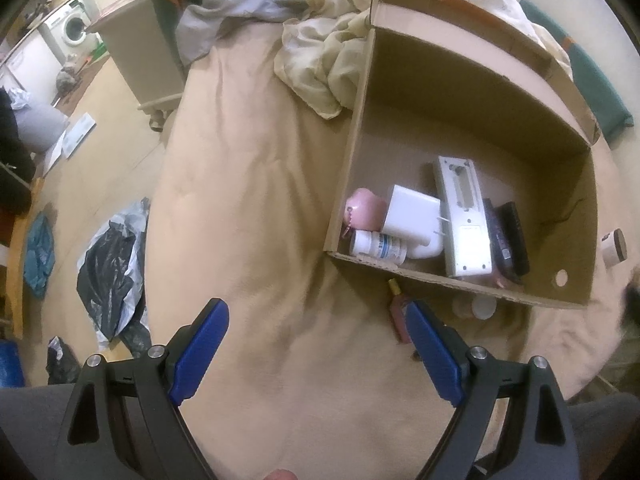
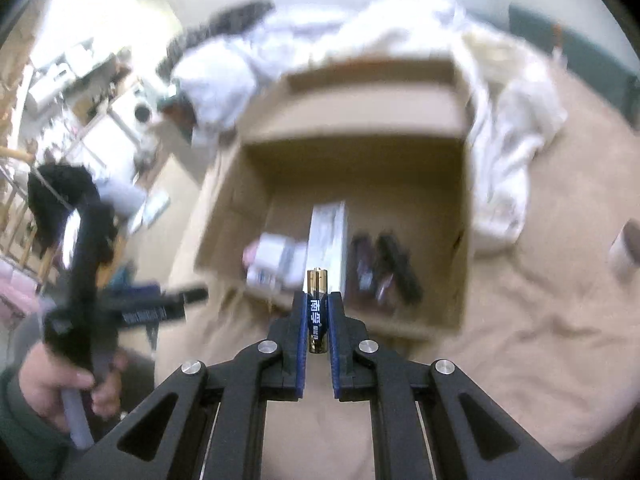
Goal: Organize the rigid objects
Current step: 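Lower the right tool and grasp a gold-topped AA battery beside the box, then lower the left tool and grasp the pink perfume bottle while the right tool holds the battery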
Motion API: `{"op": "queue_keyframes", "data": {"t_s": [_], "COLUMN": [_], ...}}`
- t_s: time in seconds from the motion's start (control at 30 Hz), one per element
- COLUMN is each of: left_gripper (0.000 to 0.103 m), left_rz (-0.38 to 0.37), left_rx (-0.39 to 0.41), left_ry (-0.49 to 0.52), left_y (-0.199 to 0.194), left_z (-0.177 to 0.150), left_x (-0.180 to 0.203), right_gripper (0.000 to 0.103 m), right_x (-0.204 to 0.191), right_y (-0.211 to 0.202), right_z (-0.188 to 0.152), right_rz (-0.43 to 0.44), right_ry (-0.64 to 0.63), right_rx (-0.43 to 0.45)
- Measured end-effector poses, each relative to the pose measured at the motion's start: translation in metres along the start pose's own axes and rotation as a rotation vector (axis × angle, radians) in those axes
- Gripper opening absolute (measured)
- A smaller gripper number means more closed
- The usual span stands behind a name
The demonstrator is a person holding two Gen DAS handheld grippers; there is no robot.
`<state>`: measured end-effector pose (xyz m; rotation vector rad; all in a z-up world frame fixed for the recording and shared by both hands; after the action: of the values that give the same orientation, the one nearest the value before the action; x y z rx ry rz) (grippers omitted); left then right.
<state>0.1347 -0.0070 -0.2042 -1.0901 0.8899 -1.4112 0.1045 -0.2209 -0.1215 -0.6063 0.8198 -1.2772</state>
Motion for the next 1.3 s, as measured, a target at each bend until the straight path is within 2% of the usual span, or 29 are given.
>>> {"op": "queue_keyframes", "data": {"t_s": [0.13,0.23,0.37,0.6,0.77,0.93,1.13,1.2,1.3], "left_gripper": [0.089,0.089,0.089,0.089,0.089,0.089,0.089,0.086,0.067], "left_rz": [0.013,0.043,0.082,0.12,0.08,0.004,0.045,0.041,0.047], "left_rx": [-0.01,-0.013,-0.027,-0.012,-0.03,-0.09,-0.126,-0.117,-0.104], "left_ry": [0.033,0.066,0.124,0.2,0.188,0.086,0.089,0.065,0.055], "left_y": [0.007,0.012,0.024,0.04,0.057,0.087,0.115,0.115,0.111], "left_z": [-0.005,-0.008,-0.012,-0.008,-0.009,-0.013,-0.025,-0.025,-0.023], "left_x": [0.005,0.007,0.017,0.037,0.051,0.057,0.057,0.055,0.051], "right_gripper": [0.011,0.011,0.011,0.011,0.011,0.011,0.011,0.011,0.011], "right_x": [0.007,0.01,0.007,0.014,0.024,0.027,0.033,0.034,0.035], "right_y": [0.006,0.018,0.013,0.017,0.022,0.026,0.029,0.03,0.032], "right_z": [0.011,0.008,0.01,0.004,0.001,0.003,0.002,0.001,0.0], "right_rz": [-0.028,0.003,0.026,0.049,0.071,0.076,0.077,0.075,0.074], "right_ry": [-0.004,0.049,0.039,0.069,0.126,0.144,0.172,0.175,0.183], "right_rx": [0.072,0.043,0.06,0.026,-0.004,-0.012,-0.029,-0.033,-0.039]}}
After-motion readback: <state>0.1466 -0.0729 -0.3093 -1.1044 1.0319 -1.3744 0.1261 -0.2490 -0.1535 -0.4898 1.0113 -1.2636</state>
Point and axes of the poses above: each gripper's, at about its wrist camera, not at the fingertips, and y roughly the way its jaws point, x to its right, z to its top, the point moved 10 cm from there along y, roughly the way its jaws point, and after that the axes turned 6 degrees about -z, right-handed, at the moved point
